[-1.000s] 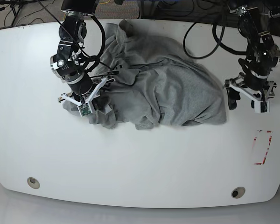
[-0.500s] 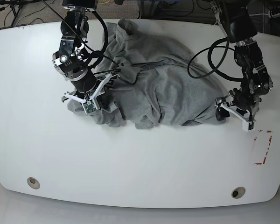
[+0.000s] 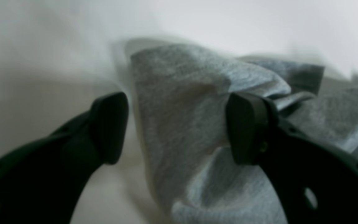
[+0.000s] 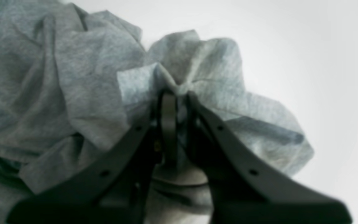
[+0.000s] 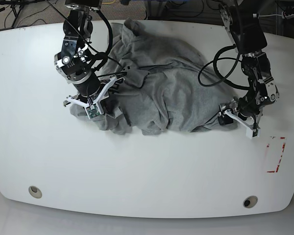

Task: Layout the t-shirt on the table in an organized manner, then fold the t-shirt properly
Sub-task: 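Lower the left gripper onto the opposite shirt edge and grasp it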

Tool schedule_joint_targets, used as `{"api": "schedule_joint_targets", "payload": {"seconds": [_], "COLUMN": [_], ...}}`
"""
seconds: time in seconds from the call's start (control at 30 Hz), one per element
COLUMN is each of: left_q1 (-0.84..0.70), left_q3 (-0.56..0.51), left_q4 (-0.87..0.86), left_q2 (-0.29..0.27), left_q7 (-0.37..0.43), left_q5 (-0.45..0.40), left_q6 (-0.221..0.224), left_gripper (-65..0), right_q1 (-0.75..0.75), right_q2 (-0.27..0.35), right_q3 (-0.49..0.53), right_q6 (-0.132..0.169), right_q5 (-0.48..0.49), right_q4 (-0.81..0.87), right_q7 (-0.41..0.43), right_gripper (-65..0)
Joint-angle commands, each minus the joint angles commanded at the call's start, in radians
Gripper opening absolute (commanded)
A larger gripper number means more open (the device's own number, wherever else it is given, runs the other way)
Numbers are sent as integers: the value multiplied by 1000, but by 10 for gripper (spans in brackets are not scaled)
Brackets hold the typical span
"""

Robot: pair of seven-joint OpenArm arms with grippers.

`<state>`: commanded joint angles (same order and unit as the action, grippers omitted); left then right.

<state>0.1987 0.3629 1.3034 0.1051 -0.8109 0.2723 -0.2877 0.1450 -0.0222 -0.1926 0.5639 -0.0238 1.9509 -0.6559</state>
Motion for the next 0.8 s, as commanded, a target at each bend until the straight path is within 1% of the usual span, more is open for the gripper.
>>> {"api": "schedule_joint_targets", "payload": {"seconds": [0.13,0.23,0.33,0.37,0.47,0.57,0.63,0.8], "left_q1": [2,5,6,8,23,35,38,32], "left_q3": [0,0,-2,-2,-2,-2,-2,5], "left_q4": [-32,-54,-77,-84,-107,-135,-147,-114], "left_q2": [-2,-3,-3,-3,-5,-5,-5,-5], "left_q7": [17,18,18,18,18,18,18,18], "left_q5": [-60,-66,-66,-66,-66,-66,-66,-64], "left_q6": [0,0,0,0,0,0,-2,-3], "left_gripper": [-186,-199,-299,-361,-508,-601,-650,-650], "right_q1": [0,0,0,0,-2,-2,-2,-2], "right_q2": [0,0,0,0,0,0,0,0], "right_q3": [0,2,3,5,5,5,5,5], "right_q6": [0,0,0,0,0,0,0,0], "right_q5": [0,0,0,0,0,0,0,0], "right_q4": [0,0,0,0,0,0,0,2], "right_q7": [0,0,0,0,0,2,3,3], "right_gripper": [-650,-650,-650,-650,-650,-650,-650,-650]}}
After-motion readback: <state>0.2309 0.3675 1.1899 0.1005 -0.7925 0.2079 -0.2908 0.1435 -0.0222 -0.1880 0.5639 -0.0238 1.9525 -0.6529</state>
